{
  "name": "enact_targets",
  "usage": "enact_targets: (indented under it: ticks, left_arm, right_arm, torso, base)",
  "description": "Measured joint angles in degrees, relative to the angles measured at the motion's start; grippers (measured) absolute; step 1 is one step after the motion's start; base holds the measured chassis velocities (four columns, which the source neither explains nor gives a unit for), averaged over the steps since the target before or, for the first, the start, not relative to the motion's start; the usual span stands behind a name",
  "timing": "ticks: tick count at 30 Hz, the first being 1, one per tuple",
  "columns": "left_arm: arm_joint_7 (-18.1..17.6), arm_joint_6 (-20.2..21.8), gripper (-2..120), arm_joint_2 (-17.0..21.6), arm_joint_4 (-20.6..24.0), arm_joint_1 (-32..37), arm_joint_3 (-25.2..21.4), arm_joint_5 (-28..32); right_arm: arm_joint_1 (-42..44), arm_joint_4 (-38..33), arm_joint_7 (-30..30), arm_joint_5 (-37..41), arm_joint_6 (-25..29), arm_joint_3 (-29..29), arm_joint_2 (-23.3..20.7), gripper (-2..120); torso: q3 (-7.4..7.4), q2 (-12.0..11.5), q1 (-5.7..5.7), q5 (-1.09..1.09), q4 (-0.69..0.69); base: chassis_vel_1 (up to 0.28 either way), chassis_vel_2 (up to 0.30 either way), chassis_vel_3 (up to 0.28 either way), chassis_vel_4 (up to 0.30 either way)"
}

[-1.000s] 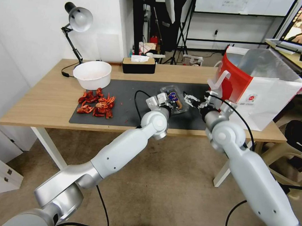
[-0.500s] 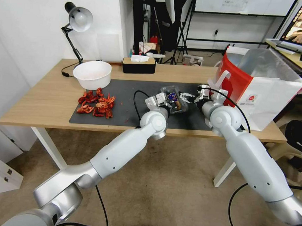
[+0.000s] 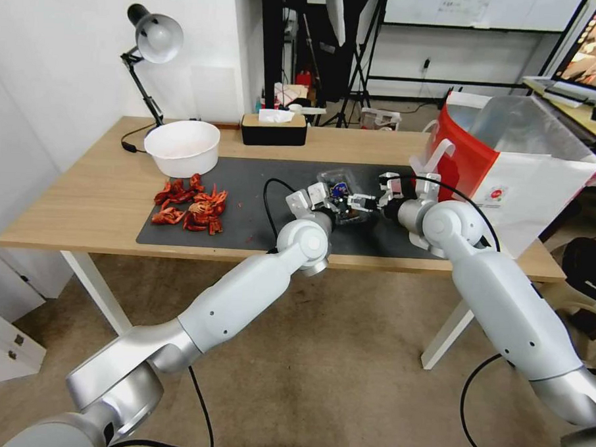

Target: Close the takeout container lid, then place the container into the takeout bag.

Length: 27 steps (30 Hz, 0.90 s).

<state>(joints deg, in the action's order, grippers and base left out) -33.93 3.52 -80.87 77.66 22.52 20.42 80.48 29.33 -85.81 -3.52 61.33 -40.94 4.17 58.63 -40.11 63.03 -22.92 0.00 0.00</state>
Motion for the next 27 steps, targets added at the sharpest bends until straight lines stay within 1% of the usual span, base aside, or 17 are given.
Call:
enact_targets:
  ticks: [27]
  left_arm:
    - [-0.15,-0.23,0,0.08,0.25,-0.16,0.51,-0.03]
  right_arm:
    - [-4.51,7.72,1.81,0.17,-0.46,-1.80,1.86,100]
  torso:
    - [0.00,0.00,0.00,0.00,0.00]
  base:
    - [0.000,0.000,0.000,0.000]
